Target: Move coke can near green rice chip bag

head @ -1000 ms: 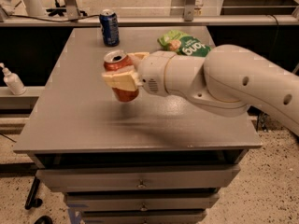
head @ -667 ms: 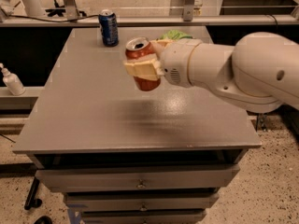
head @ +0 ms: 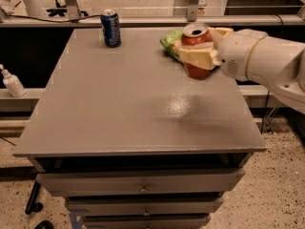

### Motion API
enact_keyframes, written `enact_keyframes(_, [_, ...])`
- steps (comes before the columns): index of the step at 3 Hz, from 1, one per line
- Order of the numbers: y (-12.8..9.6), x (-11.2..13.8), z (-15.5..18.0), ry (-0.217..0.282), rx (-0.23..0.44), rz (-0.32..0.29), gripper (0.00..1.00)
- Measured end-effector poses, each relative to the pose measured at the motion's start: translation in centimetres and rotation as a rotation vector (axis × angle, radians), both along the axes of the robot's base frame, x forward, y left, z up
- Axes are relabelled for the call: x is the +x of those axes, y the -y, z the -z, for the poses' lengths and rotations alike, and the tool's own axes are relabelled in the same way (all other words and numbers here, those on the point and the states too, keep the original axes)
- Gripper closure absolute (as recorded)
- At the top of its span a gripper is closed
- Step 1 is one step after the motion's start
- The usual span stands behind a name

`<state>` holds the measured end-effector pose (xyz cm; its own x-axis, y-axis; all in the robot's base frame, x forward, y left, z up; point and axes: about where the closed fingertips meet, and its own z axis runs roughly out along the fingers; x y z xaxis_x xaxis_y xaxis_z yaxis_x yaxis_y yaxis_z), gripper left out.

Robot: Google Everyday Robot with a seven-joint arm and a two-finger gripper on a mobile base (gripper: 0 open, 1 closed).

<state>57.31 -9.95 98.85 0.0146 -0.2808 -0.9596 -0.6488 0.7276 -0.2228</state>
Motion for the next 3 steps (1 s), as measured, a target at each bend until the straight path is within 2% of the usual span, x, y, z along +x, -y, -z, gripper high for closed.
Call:
enact_keyframes(1, [4.2,2.0,1.2,0.033,0.044,0.048,1.00])
enact_keyframes(2, [7.5,4.2,2.4,0.058,0.068,0.067,1.00])
enact_keyframes(3, [10.1,5.1,3.9,0.056,0.075,0.089,1.00])
